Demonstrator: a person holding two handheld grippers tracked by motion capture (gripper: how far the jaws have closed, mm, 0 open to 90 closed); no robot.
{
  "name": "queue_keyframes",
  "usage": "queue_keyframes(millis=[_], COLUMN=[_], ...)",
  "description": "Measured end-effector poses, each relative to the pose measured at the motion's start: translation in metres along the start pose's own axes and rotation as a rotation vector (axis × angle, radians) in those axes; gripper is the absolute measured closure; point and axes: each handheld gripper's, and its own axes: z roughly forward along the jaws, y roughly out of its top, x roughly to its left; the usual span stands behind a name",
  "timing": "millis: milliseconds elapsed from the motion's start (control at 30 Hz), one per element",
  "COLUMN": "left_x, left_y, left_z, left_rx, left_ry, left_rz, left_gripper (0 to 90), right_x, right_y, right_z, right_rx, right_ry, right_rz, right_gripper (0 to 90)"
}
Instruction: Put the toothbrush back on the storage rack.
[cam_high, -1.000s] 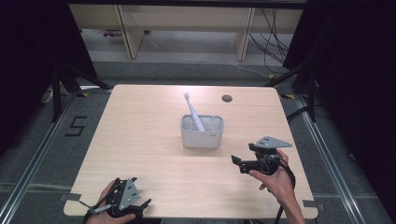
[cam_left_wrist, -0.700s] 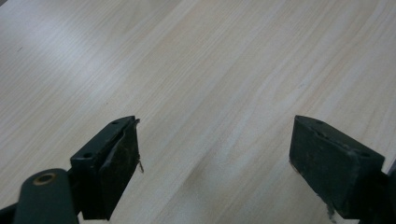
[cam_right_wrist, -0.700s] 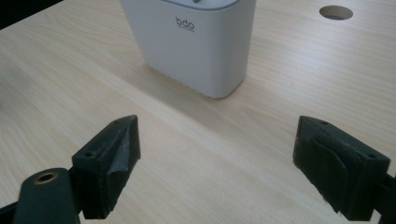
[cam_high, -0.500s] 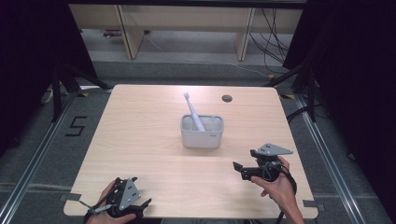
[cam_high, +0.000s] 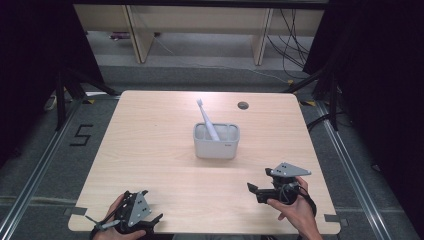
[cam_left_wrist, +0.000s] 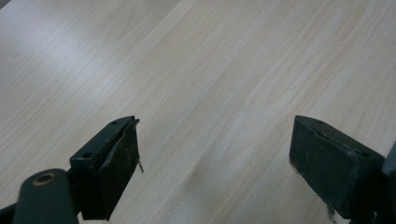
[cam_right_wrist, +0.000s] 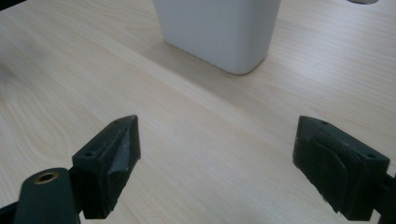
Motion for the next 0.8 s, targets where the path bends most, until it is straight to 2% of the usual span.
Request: queue_keyframes(millis=[33, 67, 100, 167, 233, 333, 400, 467, 500, 533, 567, 633, 800], left_x=[0.0, 0.0, 0.0, -0.001, -0.001, -0.002, -0.002, -0.002, -0.003, -0.003, -0.003, -0.003, -0.003], left_y=[0.0, 0.0, 0.0, 0.0, 0.0, 0.0, 0.0, 0.0, 0.0, 0.0, 0.0, 0.0, 0.0], left_z=[0.0, 0.0, 0.0, 0.0, 0.0, 0.0, 0.0, 0.0, 0.0, 0.0, 0.001, 0.0, 0.001], left_rx=[0.0, 0.002, 0.0, -0.007, -0.004, -0.006, -0.007, -0.007, -0.007, -0.007, -0.011, -0.009, -0.011], left_ry=[0.0, 0.003, 0.007, 0.0, -0.004, -0.006, -0.005, -0.005, -0.005, -0.005, -0.002, -0.003, -0.006], left_rz=[0.0, 0.005, 0.01, 0.0, 0.007, 0.006, 0.005, 0.006, 0.006, 0.006, 0.001, 0.001, -0.001], left_gripper=[15.5, 15.5, 15.4, 15.4, 15.4, 15.5, 15.5, 15.4, 15.4, 15.5, 15.5, 15.5, 15.4], right_x=[0.0, -0.001, 0.001, 0.002, 0.005, 0.008, 0.007, 0.008, 0.008, 0.01, 0.007, 0.006, 0.007], right_y=[0.0, -0.001, -0.002, -0.004, -0.005, -0.008, -0.009, -0.011, -0.013, -0.015, -0.016, -0.018, -0.022], right_z=[0.0, 0.001, 0.001, 0.002, 0.001, 0.0, 0.0, 0.0, -0.003, -0.004, -0.004, -0.005, -0.009], right_rx=[0.0, -0.013, 0.0, -0.011, 0.005, 0.008, 0.002, 0.0, 0.005, 0.011, 0.01, 0.01, 0.016], right_ry=[0.0, -0.001, 0.005, 0.012, -0.003, 0.009, 0.008, 0.014, -0.006, -0.003, -0.002, -0.004, -0.008], right_rz=[0.0, -0.031, -0.024, -0.006, -0.024, -0.011, -0.034, -0.019, -0.019, 0.016, -0.011, -0.018, 0.005], right_gripper=[16.0, 16.0, 16.1, 16.1, 16.2, 16.2, 16.3, 16.3, 16.4, 16.4, 16.4, 16.4, 16.4])
